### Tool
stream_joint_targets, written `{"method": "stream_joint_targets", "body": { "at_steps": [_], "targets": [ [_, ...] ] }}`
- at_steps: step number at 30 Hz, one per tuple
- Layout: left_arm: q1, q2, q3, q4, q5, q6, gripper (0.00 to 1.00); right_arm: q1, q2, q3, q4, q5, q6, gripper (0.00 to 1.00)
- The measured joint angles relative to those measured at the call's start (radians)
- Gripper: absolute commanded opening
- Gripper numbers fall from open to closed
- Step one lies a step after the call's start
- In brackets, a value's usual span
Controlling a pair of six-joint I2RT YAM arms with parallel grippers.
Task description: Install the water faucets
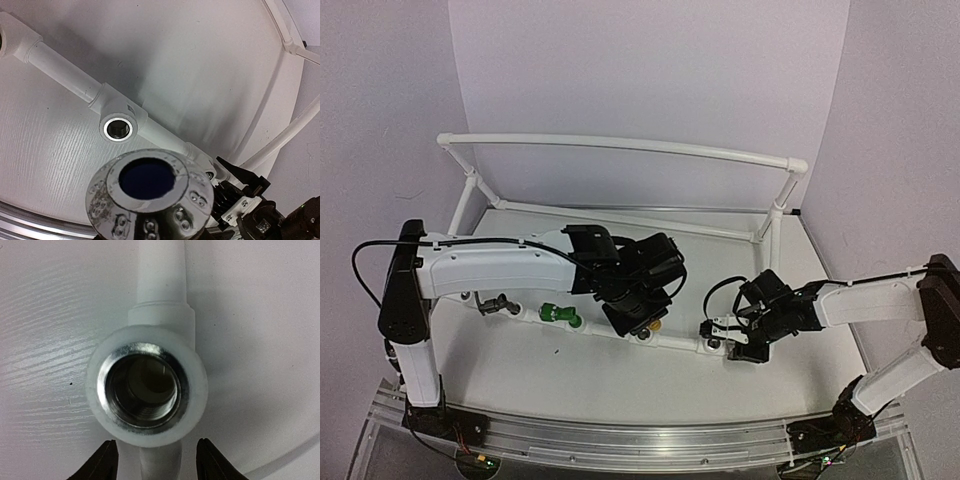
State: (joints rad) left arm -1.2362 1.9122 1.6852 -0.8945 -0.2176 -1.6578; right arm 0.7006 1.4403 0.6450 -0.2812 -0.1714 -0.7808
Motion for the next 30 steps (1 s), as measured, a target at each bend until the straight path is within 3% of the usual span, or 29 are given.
{"method": "stream_joint_targets", "body": {
  "at_steps": [3, 5, 30],
  "targets": [
    [0.0, 0.008, -0.001, -0.014, -0.009, -0.014, 0.0, 0.0, 0.017, 0.004, 0.015, -0.013, 0.01, 0.15],
    [0.0, 0.012, -0.001, -0.022, -0.017, -0.019, 0.0, 0.0, 0.023, 0.01, 0.011, -0.017, 0.009, 0.11],
    [0.035, 0.029, -0.082, -0.009, -0.008, -0.053, 0.0, -0.006, 0.043, 0.035, -0.011, -0.032, 0.001, 0.0]
  ]
}}
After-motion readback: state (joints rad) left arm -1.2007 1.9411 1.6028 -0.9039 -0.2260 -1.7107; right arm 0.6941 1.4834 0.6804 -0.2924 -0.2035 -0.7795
